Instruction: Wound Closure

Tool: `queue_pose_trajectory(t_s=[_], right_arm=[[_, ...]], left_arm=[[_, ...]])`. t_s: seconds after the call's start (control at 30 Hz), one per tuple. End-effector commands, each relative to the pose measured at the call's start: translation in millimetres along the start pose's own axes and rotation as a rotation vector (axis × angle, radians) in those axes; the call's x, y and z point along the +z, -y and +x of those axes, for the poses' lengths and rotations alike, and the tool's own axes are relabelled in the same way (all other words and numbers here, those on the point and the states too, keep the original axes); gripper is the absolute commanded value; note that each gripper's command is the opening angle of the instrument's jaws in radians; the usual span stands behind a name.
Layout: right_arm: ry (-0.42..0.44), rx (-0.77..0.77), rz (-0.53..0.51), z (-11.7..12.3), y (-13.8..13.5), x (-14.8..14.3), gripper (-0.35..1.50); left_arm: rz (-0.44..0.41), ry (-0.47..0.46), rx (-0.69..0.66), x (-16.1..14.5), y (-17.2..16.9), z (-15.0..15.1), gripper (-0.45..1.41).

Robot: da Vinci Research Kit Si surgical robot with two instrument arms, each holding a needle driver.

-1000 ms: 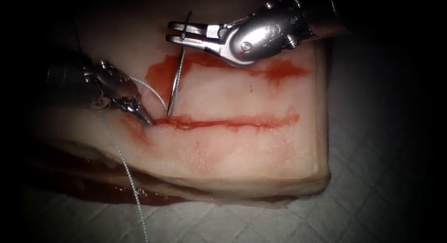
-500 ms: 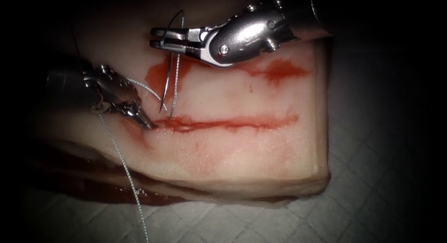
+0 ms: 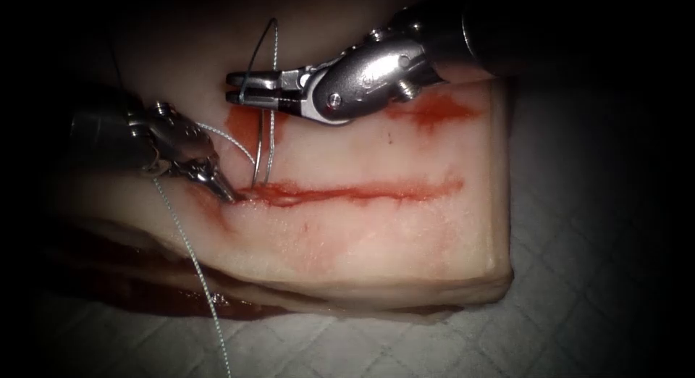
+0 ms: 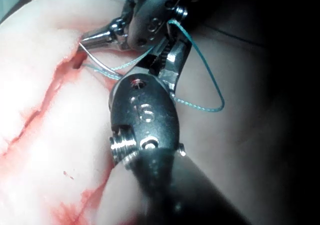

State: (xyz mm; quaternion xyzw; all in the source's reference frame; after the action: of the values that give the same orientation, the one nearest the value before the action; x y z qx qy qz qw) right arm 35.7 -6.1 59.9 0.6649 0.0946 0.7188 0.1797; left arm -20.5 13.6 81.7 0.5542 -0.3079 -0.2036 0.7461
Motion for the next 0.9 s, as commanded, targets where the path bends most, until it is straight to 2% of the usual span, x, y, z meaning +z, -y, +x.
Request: queue_pose_trajectory(t_s=[0.03, 0.67, 0.9], right_arm=[[0.006, -0.004, -0.007, 0.3, 0.3, 1.2, -0.35], [-0.027, -0.048, -0.026, 0.9, 0.3, 1.4, -0.35], [-0.032, -0.058, -0.039, 1.1, -0.8, 1.9, -0.35]], left_arm=[[0.001, -0.001, 0.002, 0.4, -0.5, -0.2, -0.45], [0.001, -0.001, 0.005, 0.3, 0.0, 0.1, -0.45], [0.0, 0.0, 0.005, 0.3, -0.1, 0.1, -0.45]])
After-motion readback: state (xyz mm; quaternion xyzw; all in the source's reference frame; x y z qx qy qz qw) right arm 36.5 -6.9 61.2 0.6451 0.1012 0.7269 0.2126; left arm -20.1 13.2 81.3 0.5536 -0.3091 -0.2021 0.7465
